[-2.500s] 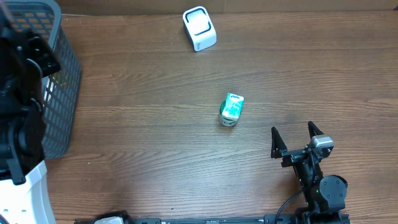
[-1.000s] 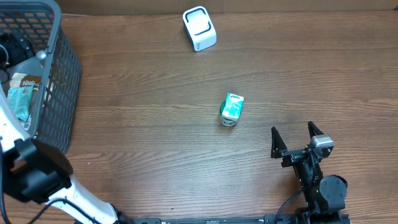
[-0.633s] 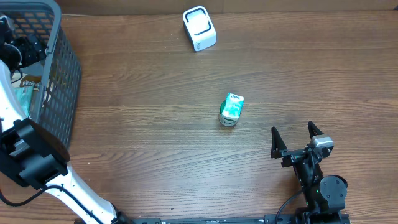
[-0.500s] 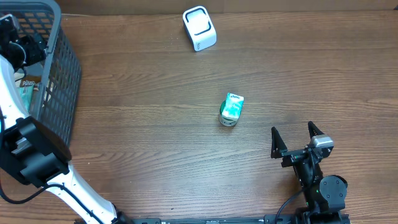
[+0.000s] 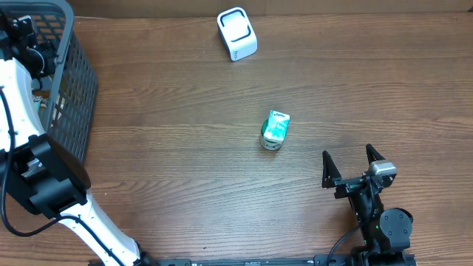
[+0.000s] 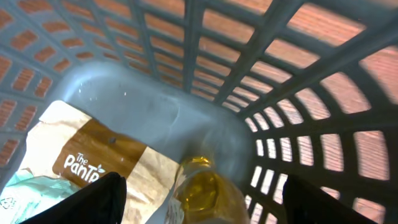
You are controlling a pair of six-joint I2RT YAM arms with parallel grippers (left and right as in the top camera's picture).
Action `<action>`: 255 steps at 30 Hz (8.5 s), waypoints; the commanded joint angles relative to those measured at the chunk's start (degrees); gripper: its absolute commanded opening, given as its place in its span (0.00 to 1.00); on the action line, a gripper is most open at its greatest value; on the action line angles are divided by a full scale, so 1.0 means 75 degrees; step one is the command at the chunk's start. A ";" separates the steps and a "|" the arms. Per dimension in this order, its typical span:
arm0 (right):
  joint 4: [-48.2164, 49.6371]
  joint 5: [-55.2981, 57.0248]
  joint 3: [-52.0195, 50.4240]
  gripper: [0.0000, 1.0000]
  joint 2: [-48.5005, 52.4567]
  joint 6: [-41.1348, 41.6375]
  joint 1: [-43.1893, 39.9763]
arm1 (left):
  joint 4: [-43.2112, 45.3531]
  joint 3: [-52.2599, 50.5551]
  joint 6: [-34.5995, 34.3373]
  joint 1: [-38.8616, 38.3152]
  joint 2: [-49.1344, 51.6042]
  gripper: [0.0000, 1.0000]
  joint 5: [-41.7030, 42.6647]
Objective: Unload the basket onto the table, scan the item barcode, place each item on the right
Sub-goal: 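Lower the left gripper into the basket and grasp the yellow oil bottle, then lift the oil bottle out and carry it toward the white scanner, then hold the oil bottle at the scanner, then lower it beside the tissues, then release the oil bottle on the table and move the left gripper back, then reach into the basket and grasp the PanTree snack bag with left gripper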
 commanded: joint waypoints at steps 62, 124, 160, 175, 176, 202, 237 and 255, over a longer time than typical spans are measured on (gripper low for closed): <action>0.0035 0.0070 -0.0079 1.00 -0.0070 0.0052 -0.0020 | -0.3899 0.2358 -0.1705 -0.3153 -0.4366 0.15 -0.0140; 0.0035 0.0070 -0.0079 1.00 -0.0070 0.0052 -0.0020 | -0.2066 0.0577 -0.4179 -0.8556 0.0886 0.19 -0.2955; 0.0035 0.0070 -0.0079 1.00 -0.0070 0.0052 -0.0020 | -0.3911 0.2646 -0.3564 -0.8335 0.0035 0.96 -0.2189; 0.0035 0.0073 -0.0079 1.00 -0.0070 0.0052 -0.0020 | -0.4325 0.3544 -0.2955 -0.6863 -0.2614 0.96 -0.2585; 0.0035 0.0070 -0.0079 1.00 -0.0070 0.0052 -0.0020 | -0.4328 0.3544 -0.2722 -0.6729 -0.2806 0.96 -0.2704; 0.0035 0.0070 -0.0079 1.00 -0.0070 0.0052 -0.0020 | -0.5313 0.3520 -0.4103 -0.2081 -0.4310 0.99 -0.4619; 0.0035 0.0070 -0.0079 1.00 -0.0070 0.0052 -0.0020 | -0.5712 0.3066 -0.1413 0.0251 -0.0143 1.00 -0.4331; 0.0035 0.0073 -0.0079 1.00 -0.0070 0.0052 -0.0020 | -0.5298 0.3054 -0.1040 0.0769 0.1387 1.00 -0.4392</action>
